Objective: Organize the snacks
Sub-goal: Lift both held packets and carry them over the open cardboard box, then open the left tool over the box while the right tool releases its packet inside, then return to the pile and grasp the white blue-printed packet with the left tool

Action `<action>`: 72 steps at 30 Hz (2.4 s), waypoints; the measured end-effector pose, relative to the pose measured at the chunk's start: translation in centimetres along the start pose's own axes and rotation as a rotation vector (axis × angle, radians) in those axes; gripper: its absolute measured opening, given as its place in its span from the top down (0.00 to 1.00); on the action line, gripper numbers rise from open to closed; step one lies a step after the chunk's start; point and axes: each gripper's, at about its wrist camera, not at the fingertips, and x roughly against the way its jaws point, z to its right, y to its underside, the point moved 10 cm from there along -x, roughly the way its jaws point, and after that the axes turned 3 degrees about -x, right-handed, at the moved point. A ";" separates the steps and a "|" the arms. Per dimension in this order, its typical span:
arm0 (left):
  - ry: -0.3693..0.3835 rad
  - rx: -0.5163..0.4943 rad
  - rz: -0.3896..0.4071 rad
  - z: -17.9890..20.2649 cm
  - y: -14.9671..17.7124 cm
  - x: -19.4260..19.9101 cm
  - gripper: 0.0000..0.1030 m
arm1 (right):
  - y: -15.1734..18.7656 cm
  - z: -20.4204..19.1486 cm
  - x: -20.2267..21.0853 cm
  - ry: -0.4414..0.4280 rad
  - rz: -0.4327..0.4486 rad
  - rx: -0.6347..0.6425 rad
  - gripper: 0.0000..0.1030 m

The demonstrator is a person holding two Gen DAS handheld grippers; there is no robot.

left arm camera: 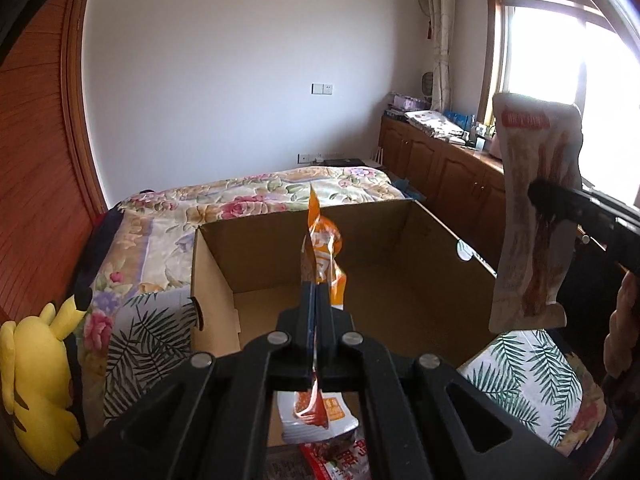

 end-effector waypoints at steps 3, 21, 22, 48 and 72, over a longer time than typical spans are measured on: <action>-0.003 0.007 -0.009 -0.1 0.4 -0.7 1.00 | -0.1 0.0 -0.6 0.028 0.006 0.001 0.81; -0.016 -0.006 -0.041 -0.6 2.5 -1.2 1.00 | 3.6 3.0 -6.2 0.085 -0.048 -0.142 0.81; -0.016 -0.012 -0.040 -0.6 2.5 -1.1 1.00 | 3.8 3.0 -6.4 0.107 -0.055 -0.129 0.81; 0.028 -0.084 0.011 1.2 5.1 6.3 0.63 | 8.2 0.2 0.5 -0.040 -0.081 -0.045 0.66; 0.047 -0.083 -0.213 0.0 20.5 5.0 0.56 | 24.3 -0.5 6.4 -0.058 -0.261 -0.067 0.47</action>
